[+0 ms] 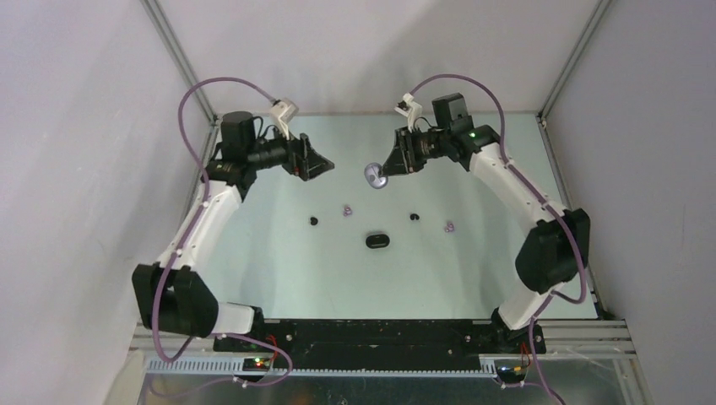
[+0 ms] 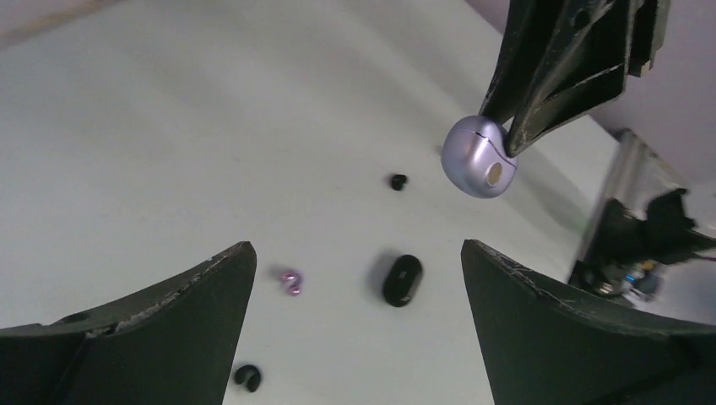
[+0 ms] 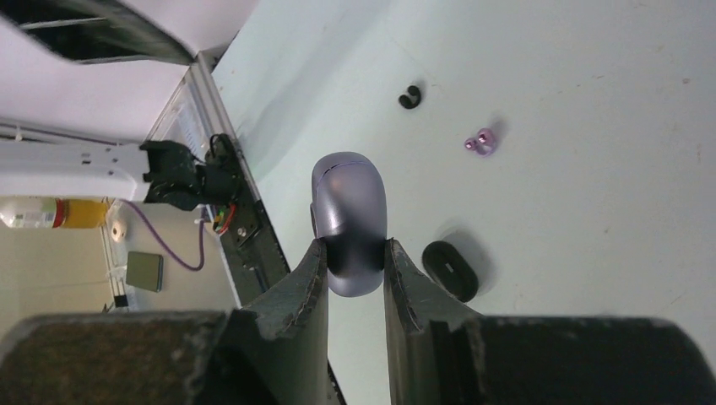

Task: Insert the wireless bluetooth earbuds into the charging case
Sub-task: Pass from the right arm to the left

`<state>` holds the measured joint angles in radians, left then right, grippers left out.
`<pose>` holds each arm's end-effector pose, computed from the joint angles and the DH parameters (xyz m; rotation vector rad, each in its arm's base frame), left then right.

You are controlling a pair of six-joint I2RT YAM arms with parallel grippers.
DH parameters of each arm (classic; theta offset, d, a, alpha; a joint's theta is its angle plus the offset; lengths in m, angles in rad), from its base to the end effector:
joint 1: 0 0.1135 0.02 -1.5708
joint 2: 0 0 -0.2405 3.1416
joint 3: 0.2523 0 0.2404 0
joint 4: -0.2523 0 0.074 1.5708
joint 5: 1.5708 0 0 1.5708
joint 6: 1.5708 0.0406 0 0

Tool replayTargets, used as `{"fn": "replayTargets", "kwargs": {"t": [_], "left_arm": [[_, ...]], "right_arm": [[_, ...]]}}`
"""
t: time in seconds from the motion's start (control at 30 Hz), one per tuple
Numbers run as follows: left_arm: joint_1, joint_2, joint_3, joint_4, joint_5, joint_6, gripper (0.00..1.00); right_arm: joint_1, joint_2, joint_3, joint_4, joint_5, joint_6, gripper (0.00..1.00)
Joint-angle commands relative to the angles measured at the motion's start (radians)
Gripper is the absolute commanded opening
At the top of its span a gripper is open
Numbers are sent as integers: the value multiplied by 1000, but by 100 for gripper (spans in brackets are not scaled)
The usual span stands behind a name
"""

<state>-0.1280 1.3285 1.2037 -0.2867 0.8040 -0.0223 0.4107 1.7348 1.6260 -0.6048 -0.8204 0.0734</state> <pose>0.2882 -0.0666 0.3367 0.6219 1.8498 -0.8895 0.3311 0.1766 0.3186 -0.8122 2.1268 1.1873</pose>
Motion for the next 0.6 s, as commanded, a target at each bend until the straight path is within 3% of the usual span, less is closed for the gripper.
{"fn": "replayTargets", "kwargs": {"t": [0.0, 0.2, 0.37, 0.57], "left_arm": [[-39, 48, 33, 55, 195, -102, 99], [-109, 78, 1, 63, 348, -83, 99], [-191, 80, 34, -180, 352, 186, 99], [-243, 108, 74, -333, 336, 335, 99]], "right_arm": [[14, -131, -60, 43, -54, -13, 13], [43, -202, -121, 96, -60, -10, 14], [68, -219, -133, 99, -56, -28, 14], [94, -246, -151, 98, -59, -67, 15]]}}
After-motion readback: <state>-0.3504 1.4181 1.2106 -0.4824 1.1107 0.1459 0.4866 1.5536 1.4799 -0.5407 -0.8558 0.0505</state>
